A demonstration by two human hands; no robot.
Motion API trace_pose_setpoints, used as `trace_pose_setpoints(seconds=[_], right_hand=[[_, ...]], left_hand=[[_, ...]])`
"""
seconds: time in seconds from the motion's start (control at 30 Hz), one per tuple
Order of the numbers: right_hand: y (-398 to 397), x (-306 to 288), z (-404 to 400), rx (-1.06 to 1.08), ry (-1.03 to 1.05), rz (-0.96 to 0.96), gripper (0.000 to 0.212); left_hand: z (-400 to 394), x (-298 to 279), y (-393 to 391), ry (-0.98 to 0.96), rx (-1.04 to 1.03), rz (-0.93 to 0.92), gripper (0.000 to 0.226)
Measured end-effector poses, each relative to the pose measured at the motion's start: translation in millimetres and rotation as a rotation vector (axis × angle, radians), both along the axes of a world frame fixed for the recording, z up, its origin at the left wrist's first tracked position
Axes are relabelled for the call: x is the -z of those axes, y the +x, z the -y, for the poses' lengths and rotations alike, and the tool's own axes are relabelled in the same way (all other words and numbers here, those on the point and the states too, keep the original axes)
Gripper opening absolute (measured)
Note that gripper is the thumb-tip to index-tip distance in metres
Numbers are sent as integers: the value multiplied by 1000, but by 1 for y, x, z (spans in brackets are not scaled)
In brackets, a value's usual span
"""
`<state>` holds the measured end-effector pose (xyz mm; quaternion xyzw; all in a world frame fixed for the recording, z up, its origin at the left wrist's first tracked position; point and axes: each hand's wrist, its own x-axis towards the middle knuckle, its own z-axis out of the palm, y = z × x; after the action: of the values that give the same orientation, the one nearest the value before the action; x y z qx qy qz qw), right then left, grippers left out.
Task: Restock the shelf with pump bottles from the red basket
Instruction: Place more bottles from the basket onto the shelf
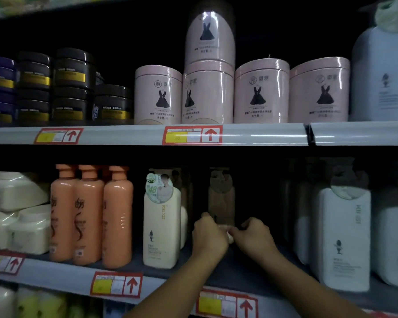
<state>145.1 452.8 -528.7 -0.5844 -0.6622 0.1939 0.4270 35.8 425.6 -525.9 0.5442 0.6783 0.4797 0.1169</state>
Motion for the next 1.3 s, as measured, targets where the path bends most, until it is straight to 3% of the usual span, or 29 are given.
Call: trace_pose_setpoints(seconds=[0.17,0.3,0.47,0.57,0.67,0.77,0.83,0.9,0.93,1.07,1.2,1.3], right_hand=[[40,-8,82,-135,67,-92,43],[83,18,158,-186,108,-127,32],[160,98,247,-221,48,-147,29],[210,164,289,-179,-51,-92,37],[260,239,319,-32,-209,54,52],[308,313,337,111,-384,189,43],[325,352,341,88,-654,480,37],[331,383,342,-12,-918,847,63],[330,396,342,-48,-992,928,68],[315,428,345,-153,-1084,1027,51],[303,430,328,-73,-967,1126,34],[294,423,312,10,-899,1080,35]], left_hand=[[68,-7,30,105,120,40,45],[135,21,69,157,387,211,23],[206,98,120,18,685,316,30],[238,165,154,-142,771,339,22],[260,234,187,-362,860,283,34],[277,291,208,-558,921,227,40],[284,324,220,-652,930,189,40],[282,348,235,-710,973,99,42],[280,356,243,-736,1015,80,46],[266,385,267,-805,1092,33,57],[269,418,265,-862,1076,-98,50],[275,430,258,-920,1122,-235,52]])
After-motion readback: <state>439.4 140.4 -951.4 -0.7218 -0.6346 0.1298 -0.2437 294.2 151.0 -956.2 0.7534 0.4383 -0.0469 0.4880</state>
